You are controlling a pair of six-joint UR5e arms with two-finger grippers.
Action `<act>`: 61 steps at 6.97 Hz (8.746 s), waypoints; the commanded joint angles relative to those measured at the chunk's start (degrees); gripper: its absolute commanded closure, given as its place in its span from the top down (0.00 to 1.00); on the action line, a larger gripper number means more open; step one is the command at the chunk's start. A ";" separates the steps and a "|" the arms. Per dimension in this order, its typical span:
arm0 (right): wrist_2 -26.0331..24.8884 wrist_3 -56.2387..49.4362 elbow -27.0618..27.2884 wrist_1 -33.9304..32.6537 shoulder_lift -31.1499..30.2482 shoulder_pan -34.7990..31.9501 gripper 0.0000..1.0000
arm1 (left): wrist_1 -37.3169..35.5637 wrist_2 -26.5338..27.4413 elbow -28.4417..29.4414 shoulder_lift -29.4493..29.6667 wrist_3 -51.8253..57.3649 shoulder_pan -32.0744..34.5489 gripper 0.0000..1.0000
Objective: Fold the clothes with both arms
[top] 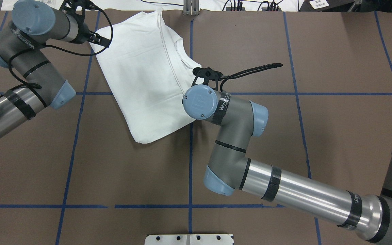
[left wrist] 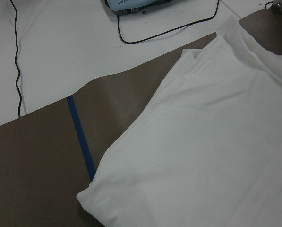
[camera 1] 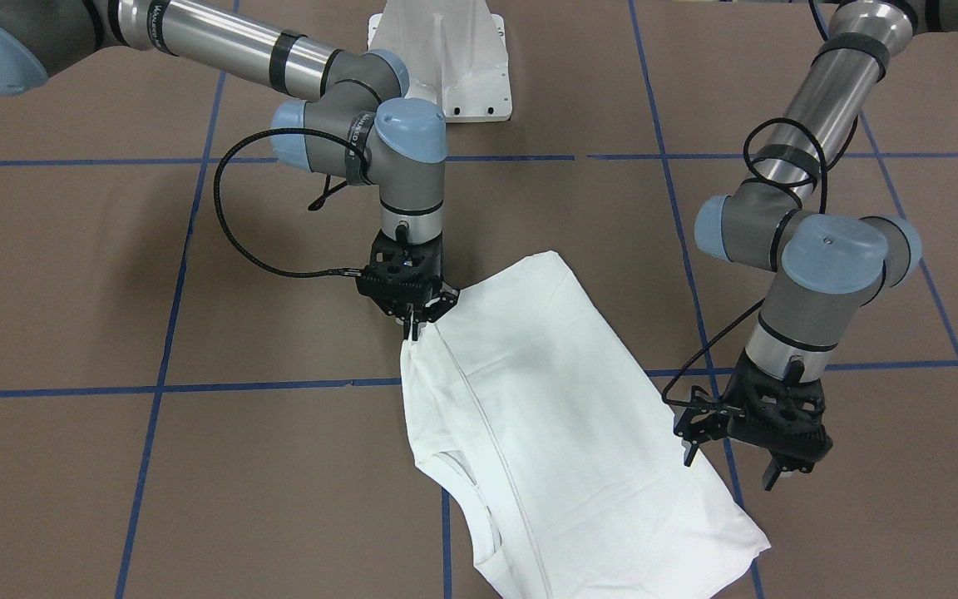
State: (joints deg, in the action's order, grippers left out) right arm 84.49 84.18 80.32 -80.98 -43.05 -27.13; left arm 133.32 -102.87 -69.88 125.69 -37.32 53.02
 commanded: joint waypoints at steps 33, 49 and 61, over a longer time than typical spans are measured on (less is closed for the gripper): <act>-6.09 -1.65 19.13 -14.87 -5.21 1.38 0.00 | -29.64 7.31 -25.08 -0.98 -37.48 -18.30 0.00; -6.12 -11.99 -16.87 2.40 6.57 -8.79 0.09 | -24.15 -6.29 -28.12 -7.57 -5.75 -7.31 1.00; 45.50 -97.19 13.62 -15.18 -48.42 -63.12 1.00 | -50.16 -28.17 -37.90 -42.01 36.27 30.92 1.00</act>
State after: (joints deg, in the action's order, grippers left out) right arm 130.02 -11.89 93.48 -96.78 -86.68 -87.66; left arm 84.55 -130.81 -110.58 84.79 -1.45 83.22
